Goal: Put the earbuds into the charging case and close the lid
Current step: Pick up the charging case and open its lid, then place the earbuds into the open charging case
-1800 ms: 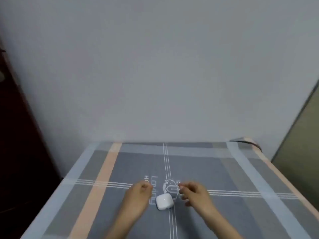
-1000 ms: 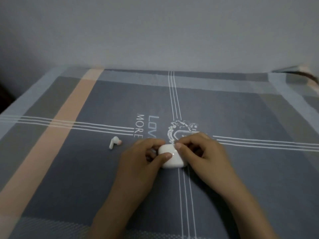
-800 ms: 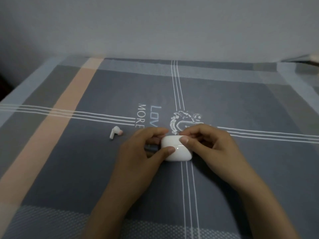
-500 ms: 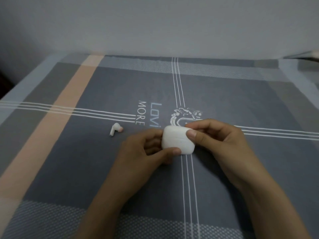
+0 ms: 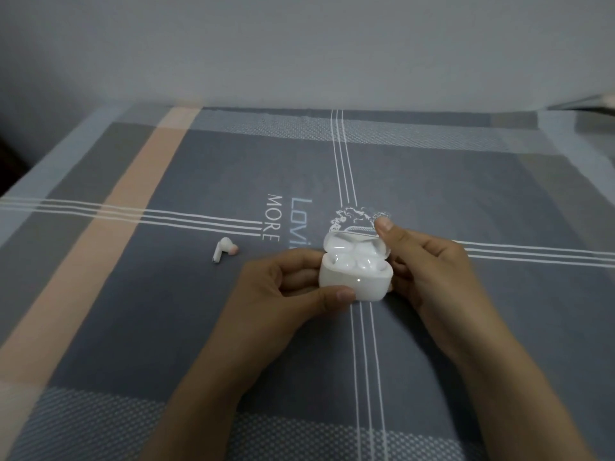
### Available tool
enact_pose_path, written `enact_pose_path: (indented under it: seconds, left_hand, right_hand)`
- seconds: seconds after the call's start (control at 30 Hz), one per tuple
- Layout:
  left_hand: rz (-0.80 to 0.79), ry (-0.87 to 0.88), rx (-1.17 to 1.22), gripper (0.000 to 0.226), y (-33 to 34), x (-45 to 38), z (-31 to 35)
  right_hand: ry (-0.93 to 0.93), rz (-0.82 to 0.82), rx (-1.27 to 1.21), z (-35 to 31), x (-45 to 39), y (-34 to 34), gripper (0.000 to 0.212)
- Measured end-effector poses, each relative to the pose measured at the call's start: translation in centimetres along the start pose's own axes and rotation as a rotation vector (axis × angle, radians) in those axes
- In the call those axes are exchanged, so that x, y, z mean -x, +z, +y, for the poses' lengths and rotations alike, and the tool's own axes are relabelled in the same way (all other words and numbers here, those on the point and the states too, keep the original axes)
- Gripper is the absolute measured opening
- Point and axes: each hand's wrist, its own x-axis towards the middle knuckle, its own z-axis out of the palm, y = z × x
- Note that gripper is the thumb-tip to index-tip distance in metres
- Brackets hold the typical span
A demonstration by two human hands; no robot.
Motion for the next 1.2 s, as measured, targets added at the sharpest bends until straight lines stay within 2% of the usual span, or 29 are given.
enact_pose_path:
  seconds: [0.1, 0.17, 0.27, 0.37, 0.5, 0.7, 0.77, 0.87, 0.97, 1.1, 1.2]
  left_hand:
    - [0.019, 0.024, 0.046, 0.032, -0.5, 0.0, 0.1]
    - [0.104, 0.077, 0.12, 0.034, -1.6, 0.0, 0.5]
    - [0.316, 0.162, 0.169, 0.035, -4.3, 0.3, 1.3]
    - [0.443, 0.165, 0.077, 0.036, -6.4, 0.7, 1.7]
    - [0.438, 0.138, 0.011, 0.036, -6.9, 0.8, 1.6]
    - [0.436, 0.127, -0.042, 0.035, -7.3, 0.8, 1.4]
    - [0.43, 0.128, -0.043, 0.034, -7.3, 0.7, 1.3]
    - [0.378, 0.119, -0.04, 0.032, -6.9, 0.6, 1.2]
    - [0.313, 0.111, -0.071, 0.031, -5.9, 0.4, 1.1]
    - [0.227, 0.051, -0.098, 0.031, -4.1, -0.1, 0.4]
    - [0.183, 0.018, -0.109, 0.028, -3.1, -0.2, 0.0]
  right_hand:
    - [-0.023, 0.032, -0.028, 0.3, -0.3, 0.3, 0.041]
    - [-0.053, 0.068, -0.033, 0.8, -0.5, 0.6, 0.034]
    - [-0.229, 0.121, 0.292, 1.9, -0.4, 1.8, 0.019]
    - [-0.411, 0.059, 0.578, 3.0, 0.5, 3.9, 0.01]
    - [-0.595, -0.061, 0.84, 4.3, 1.3, 6.3, 0.028]
    - [-0.828, -0.232, 1.083, 5.7, 1.3, 7.7, 0.037]
    - [-0.83, -0.235, 1.036, 5.7, 1.2, 7.5, 0.026]
    - [-0.748, -0.185, 0.836, 4.4, 1.2, 6.4, 0.013]
    - [-0.638, -0.034, 0.632, 3.0, 1.1, 4.5, 0.016]
    - [-0.433, 0.1, 0.165, 1.5, 0.6, 2.5, 0.02]
    - [-0.399, 0.165, 0.055, 0.9, 0.6, 1.7, 0.022]
